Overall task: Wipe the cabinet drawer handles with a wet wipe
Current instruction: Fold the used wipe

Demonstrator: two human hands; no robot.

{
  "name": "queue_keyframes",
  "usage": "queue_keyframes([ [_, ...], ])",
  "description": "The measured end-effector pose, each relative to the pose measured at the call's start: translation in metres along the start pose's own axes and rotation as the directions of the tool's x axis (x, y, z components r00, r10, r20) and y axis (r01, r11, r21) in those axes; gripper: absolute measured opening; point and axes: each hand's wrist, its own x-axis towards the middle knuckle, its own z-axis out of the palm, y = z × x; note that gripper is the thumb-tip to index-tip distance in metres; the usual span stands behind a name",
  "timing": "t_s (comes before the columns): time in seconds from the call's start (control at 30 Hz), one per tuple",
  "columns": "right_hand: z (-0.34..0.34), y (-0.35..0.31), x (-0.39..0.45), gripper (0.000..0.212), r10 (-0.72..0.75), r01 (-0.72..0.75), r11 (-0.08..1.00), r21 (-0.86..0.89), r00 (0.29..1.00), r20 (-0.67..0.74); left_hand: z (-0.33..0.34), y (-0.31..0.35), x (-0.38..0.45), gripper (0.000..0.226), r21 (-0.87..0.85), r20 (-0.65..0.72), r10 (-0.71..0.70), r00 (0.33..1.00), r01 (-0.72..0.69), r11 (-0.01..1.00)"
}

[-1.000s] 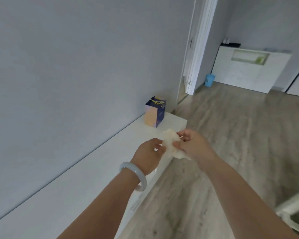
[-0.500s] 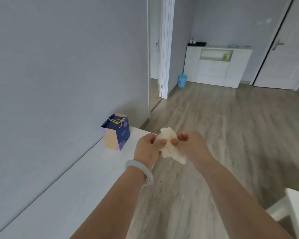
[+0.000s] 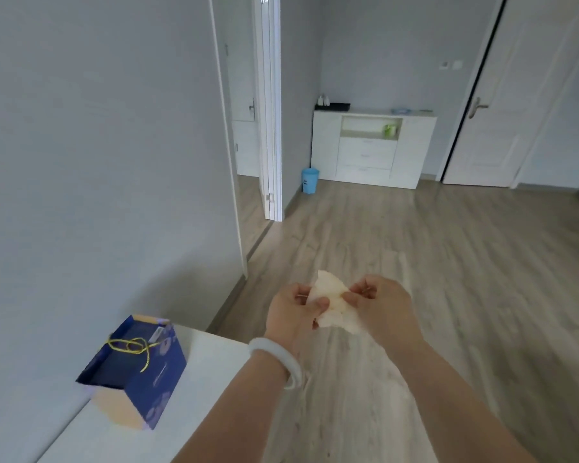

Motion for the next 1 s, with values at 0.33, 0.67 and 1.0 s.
queue_keyframes([
  [0.33, -0.041, 0.059, 0.261, 0.02, 0.01, -0.022, 0.988, -0.153, 0.997, -0.078, 0.139, 0.023, 0.248, 0.006, 0.063, 0.156, -0.016, 0.988, 0.006, 0.998],
  [0.67, -0.077, 0.071, 0.56, 0.016, -0.047, 0.054, 0.996, -0.074, 0.994, 0.097, 0.265, 0.074, 0.516, 0.011, 0.023, 0.095, -0.039, 0.995, 0.037, 0.999],
  [1.0, -0.038, 0.089, 0.861, 0.01, -0.046, 0.054, 0.989, -0.135, 0.997, 0.061, 0.323, 0.105, 0.798, 0.007, 0.053, 0.051, 0.042, 0.998, -0.045, 0.998],
])
